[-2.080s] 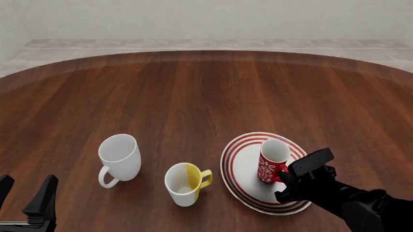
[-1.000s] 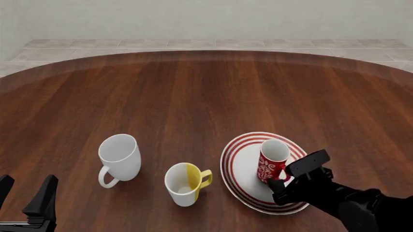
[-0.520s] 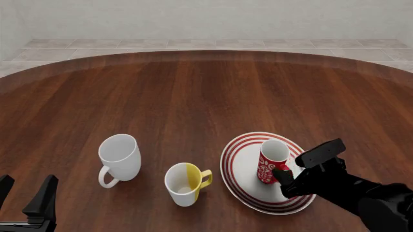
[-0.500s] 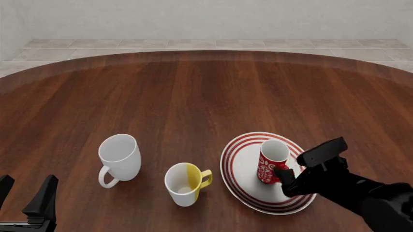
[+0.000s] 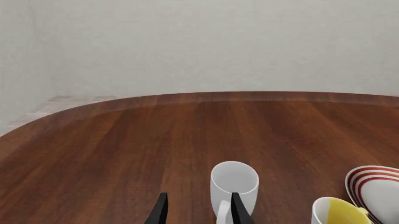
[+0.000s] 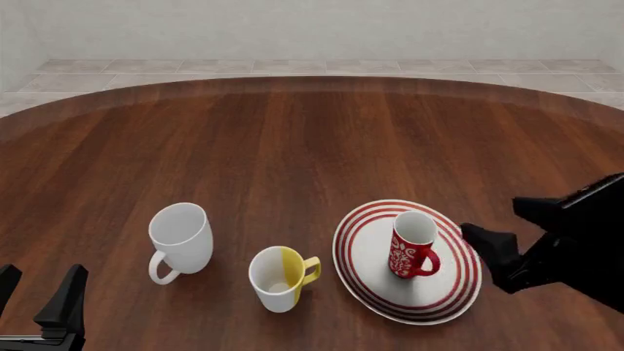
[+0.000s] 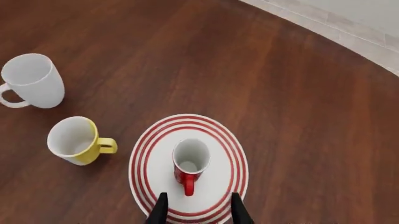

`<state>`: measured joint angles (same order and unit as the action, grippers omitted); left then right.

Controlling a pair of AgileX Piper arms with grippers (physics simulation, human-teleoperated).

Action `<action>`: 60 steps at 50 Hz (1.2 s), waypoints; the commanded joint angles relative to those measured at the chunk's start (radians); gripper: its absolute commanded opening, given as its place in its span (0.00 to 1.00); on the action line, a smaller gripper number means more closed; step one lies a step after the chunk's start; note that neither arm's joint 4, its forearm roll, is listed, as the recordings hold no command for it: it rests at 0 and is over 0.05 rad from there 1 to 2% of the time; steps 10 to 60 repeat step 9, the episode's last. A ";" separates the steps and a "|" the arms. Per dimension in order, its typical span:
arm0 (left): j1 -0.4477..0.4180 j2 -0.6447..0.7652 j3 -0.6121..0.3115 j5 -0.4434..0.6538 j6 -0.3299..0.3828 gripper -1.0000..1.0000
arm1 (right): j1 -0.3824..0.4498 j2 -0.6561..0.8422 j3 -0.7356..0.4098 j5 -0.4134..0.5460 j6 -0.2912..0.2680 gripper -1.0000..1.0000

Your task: Pick up the red mug and put it on the plate

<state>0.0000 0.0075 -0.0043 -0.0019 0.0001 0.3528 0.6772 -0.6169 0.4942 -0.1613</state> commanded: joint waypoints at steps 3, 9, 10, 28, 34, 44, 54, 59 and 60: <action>0.000 0.000 0.000 0.000 0.000 1.00 | -0.008 -0.129 -0.076 0.147 -0.030 1.00; 0.000 0.000 0.000 0.000 0.000 1.00 | -0.027 -0.179 -0.108 0.202 -0.048 1.00; 0.000 0.000 0.000 0.000 0.000 1.00 | -0.027 -0.179 -0.108 0.202 -0.048 1.00; 0.000 0.000 0.000 0.000 0.000 1.00 | -0.027 -0.179 -0.108 0.202 -0.048 1.00; 0.000 0.000 0.000 0.000 0.000 1.00 | -0.027 -0.179 -0.108 0.202 -0.048 1.00; 0.000 0.000 0.000 0.000 0.000 1.00 | -0.027 -0.179 -0.108 0.202 -0.048 1.00; 0.000 0.000 0.000 0.000 0.000 1.00 | -0.027 -0.179 -0.108 0.202 -0.048 1.00; 0.000 0.000 0.000 0.000 0.000 1.00 | -0.027 -0.179 -0.108 0.202 -0.048 1.00; 0.000 0.000 0.000 0.000 0.000 1.00 | -0.027 -0.179 -0.108 0.202 -0.048 1.00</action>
